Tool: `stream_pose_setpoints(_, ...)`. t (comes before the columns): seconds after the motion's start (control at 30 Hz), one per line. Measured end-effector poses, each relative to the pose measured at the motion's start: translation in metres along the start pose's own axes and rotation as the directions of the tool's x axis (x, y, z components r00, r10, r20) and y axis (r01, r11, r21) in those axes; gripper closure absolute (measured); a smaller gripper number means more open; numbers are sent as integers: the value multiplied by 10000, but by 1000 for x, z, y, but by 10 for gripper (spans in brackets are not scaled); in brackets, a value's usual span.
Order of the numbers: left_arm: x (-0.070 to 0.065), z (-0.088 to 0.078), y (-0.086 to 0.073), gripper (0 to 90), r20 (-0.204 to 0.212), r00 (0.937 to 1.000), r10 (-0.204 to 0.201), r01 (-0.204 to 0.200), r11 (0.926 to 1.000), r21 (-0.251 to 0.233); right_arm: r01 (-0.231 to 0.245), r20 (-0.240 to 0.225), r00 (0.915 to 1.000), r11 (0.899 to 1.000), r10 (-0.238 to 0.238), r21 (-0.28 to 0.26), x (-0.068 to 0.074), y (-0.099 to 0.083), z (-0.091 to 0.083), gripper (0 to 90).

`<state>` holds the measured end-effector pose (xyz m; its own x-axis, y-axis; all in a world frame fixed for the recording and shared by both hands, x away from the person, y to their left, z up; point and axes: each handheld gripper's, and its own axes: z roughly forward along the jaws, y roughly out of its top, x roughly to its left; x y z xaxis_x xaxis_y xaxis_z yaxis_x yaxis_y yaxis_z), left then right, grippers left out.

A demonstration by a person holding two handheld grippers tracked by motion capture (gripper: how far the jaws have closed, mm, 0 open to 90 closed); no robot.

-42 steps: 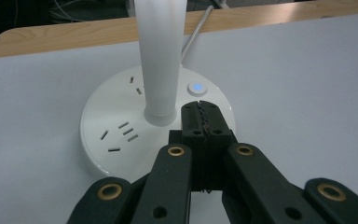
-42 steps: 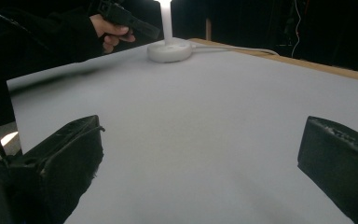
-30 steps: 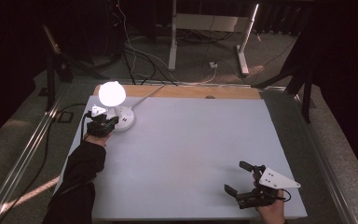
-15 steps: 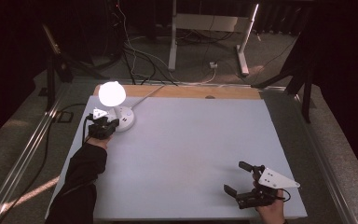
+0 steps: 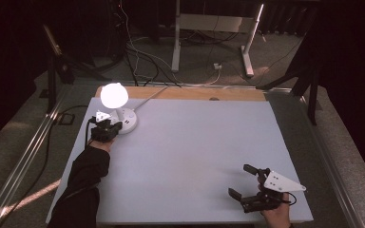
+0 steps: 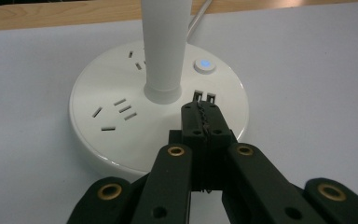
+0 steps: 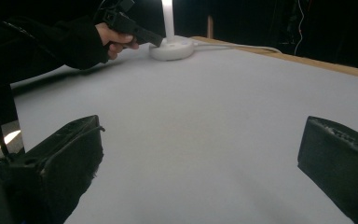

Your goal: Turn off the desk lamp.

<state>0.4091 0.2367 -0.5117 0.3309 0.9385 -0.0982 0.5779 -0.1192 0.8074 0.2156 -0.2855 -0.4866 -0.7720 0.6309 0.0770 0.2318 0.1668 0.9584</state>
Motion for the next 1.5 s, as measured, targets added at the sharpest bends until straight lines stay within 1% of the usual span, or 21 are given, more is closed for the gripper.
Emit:
stream_pose_setpoints(0.13,-1,1,1,900,-87,9999,97,-97,10000,12,8,-13,10000,10000,-8,2,0,0,0,0)
stream_pose_setpoints(0.2,-1,1,1,900,-122,9999,72,-71,10000,26,3,-14,10000,10000,-3,19,0,0,0,0)
stream_pose_setpoints(0.27,-2,1,2,900,-153,9997,198,-197,9997,110,6,-10,10000,10000,-6,35,0,0,0,0)
stream_pose_setpoints(0.37,-2,1,1,900,-171,9995,274,-273,9996,64,11,-39,10000,10000,-11,67,1,0,1,0)
stream_pose_setpoints(0.43,-1,1,0,900,-121,9999,123,-123,9999,-18,31,-48,10000,10000,-31,71,1,0,1,0)
stream_pose_setpoints(0.47,-1,1,1,900,-172,9998,131,-132,9999,-15,22,-44,10000,10000,-22,56,1,0,1,0)
stream_pose_setpoints(0.53,-2,1,1,900,-93,9999,136,-136,9999,4,11,-27,10000,10000,-11,37,1,0,0,0)
stream_pose_setpoints(0.57,-3,1,1,900,-172,9996,245,-244,9997,55,13,-16,10000,10000,-13,38,0,0,0,0)
stream_pose_setpoints(0.7,-3,-2,5,900,-34,9999,161,-161,9999,44,-10,-15,10000,10000,10,35,0,0,0,0)
stream_pose_setpoints(0.77,-4,-4,7,900,22,10000,-1,1,10000,-12,-11,-13,10000,10000,11,31,0,0,0,0)
stream_pose_setpoints(0.83,-4,-6,9,900,81,10000,44,-45,10000,57,-14,-19,10000,10000,14,28,0,0,0,0)
stream_pose_setpoints(0.9,-5,-9,11,860,127,9999,39,-41,9999,118,-15,-14,10000,10000,15,34,0,0,0,0)
stream_pose_setpoints(0.97,-6,-12,13,859,217,9998,5,-7,10000,78,-22,-15,10000,10000,22,34,0,0,0,0)
stream_pose_setpoints(1.0,-6,-13,14,822,296,9996,-36,34,10000,57,-22,-14,10000,10000,22,31,0,0,0,0)
stream_pose_setpoints(1.07,-8,-16,15,817,368,9993,43,-46,10000,85,-36,-21,10000,10000,37,40,0,0,0,0)
stream_pose_setpoints(1.13,-10,-18,17,735,340,9994,74,-80,9998,187,-59,-39,10000,10000,60,63,-1,0,1,0)
stream_pose_setpoints(1.2,-13,-20,18,680,380,9991,181,-193,9993,330,-62,-20,10000,10000,62,70,-1,0,1,0)
stream_pose_setpoints(1.23,-14,-21,18,639,458,9986,280,-301,9985,458,-59,-22,10000,10000,59,61,-1,0,1,0)
stream_pose_setpoints(1.3,-16,-23,19,543,534,9980,330,-361,9976,587,-67,-9,10000,10000,67,61,-1,0,0,0)
stream_pose_setpoints(1.37,-17,-25,20,447,679,9974,220,-268,9971,716,-67,-12,10000,10000,67,56,-1,0,0,0)
stream_pose_setpoints(1.5,-19,-30,23,275,778,9969,144,-215,9956,914,-39,4,10000,10000,39,33,0,0,0,0)
